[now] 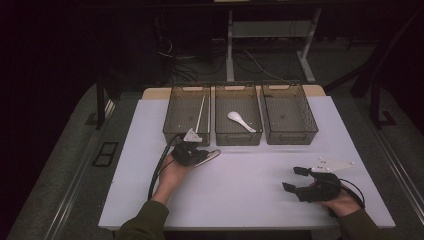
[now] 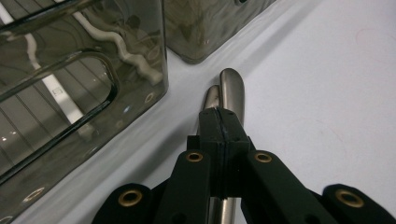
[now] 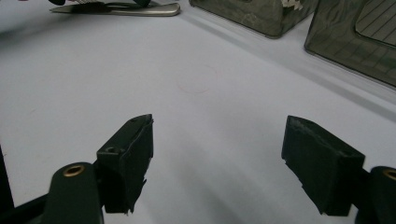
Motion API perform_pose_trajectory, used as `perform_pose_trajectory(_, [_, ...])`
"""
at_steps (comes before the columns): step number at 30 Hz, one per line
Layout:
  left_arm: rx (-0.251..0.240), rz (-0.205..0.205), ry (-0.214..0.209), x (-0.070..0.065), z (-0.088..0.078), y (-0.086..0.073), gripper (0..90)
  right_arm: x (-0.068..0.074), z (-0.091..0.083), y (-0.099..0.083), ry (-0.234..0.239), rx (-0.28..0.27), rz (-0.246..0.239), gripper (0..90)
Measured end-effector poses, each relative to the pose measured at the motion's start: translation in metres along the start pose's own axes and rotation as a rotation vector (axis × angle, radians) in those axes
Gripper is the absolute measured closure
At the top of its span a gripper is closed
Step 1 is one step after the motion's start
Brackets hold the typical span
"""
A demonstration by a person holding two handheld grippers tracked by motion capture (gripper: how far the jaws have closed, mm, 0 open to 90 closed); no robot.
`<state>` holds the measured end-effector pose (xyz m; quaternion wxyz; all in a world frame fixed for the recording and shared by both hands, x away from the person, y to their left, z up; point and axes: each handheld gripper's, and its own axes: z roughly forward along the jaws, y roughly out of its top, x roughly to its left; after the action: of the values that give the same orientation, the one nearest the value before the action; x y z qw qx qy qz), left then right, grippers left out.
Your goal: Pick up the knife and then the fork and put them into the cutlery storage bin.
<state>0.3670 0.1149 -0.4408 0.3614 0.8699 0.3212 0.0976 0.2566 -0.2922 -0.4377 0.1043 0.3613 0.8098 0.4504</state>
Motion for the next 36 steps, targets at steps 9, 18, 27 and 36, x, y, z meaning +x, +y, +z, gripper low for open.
perform_pose_trajectory(9, [0.018,0.019,-0.014,-0.003,-0.001,-0.001,89.0,0.000,-0.001,0.000,-0.001,-0.002,0.006,24.7])
perform_pose_trajectory(18, [0.048,0.048,-0.006,-0.005,0.000,-0.005,89.0,0.000,-0.001,0.000,-0.001,-0.001,0.005,24.7])
perform_pose_trajectory(27, [0.058,0.060,-0.080,-0.013,-0.002,-0.006,89.0,0.000,-0.001,0.000,0.000,-0.003,0.005,24.7])
perform_pose_trajectory(36, [0.076,0.102,-0.160,-0.022,-0.005,-0.010,89.0,0.001,-0.001,0.000,0.004,0.002,0.001,24.7])
